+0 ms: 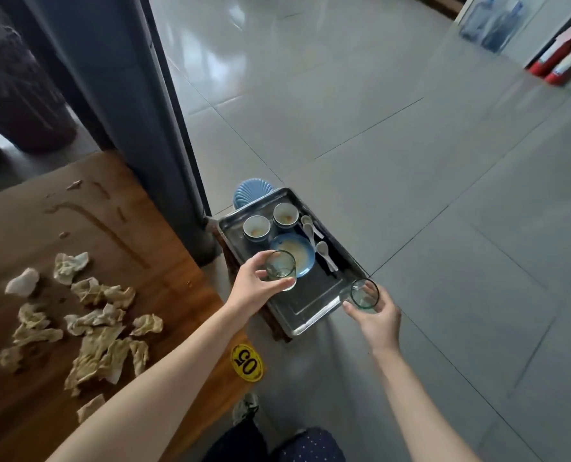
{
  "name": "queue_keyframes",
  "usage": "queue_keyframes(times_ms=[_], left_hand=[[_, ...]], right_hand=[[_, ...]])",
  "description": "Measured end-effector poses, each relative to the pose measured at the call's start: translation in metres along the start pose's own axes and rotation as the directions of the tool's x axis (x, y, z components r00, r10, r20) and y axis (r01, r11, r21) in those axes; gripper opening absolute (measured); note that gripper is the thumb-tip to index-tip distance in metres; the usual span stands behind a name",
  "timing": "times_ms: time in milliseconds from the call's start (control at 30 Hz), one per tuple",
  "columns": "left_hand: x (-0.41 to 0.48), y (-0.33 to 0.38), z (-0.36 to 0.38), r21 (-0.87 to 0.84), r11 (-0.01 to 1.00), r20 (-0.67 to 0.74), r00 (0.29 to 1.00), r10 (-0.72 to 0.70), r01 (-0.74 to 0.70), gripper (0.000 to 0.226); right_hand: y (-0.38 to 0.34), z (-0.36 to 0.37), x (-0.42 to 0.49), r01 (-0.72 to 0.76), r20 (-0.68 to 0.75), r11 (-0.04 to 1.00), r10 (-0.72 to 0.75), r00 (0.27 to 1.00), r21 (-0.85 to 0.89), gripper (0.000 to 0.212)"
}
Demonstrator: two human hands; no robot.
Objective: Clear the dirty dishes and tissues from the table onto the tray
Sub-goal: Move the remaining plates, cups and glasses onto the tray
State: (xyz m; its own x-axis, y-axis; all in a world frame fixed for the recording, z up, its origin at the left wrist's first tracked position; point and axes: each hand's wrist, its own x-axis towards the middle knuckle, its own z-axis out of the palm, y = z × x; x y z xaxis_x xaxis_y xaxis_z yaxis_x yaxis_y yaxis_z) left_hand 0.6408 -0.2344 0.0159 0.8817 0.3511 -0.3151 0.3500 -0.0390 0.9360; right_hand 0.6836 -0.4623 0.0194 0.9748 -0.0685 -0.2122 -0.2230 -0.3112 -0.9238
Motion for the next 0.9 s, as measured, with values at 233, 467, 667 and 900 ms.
queue_keyframes(times_ms=[233, 467, 667, 900], left_hand=[[0.043, -0.004, 0.029, 0.02, 0.996, -0.053, 0.995, -0.082, 0.083, 0.055], [0.07, -0.028, 0.084, -0.058, 0.976, -0.264, 0.939, -0.219, 0.211, 0.057], [0.084, -0.061, 0.157, -0.201, 0.928, -0.264, 0.895, -0.36, 0.314, 0.056], [0.112, -0.114, 0.204, -0.215, 0.905, -0.274, 0.866, -0.417, 0.368, 0.055]], right_hand=[[0.009, -0.004, 0.077, -0.053, 0.025, 0.999, 0.053, 0.998, 0.013, 0.047], [0.051, -0.014, 0.164, -0.126, 0.243, 0.982, 0.158, 0.957, -0.143, 0.057], [0.089, -0.025, 0.212, -0.139, 0.395, 0.958, 0.233, 0.889, -0.252, 0.056], [0.144, -0.013, 0.257, -0.072, 0.493, 0.944, 0.232, 0.839, -0.323, 0.056]])
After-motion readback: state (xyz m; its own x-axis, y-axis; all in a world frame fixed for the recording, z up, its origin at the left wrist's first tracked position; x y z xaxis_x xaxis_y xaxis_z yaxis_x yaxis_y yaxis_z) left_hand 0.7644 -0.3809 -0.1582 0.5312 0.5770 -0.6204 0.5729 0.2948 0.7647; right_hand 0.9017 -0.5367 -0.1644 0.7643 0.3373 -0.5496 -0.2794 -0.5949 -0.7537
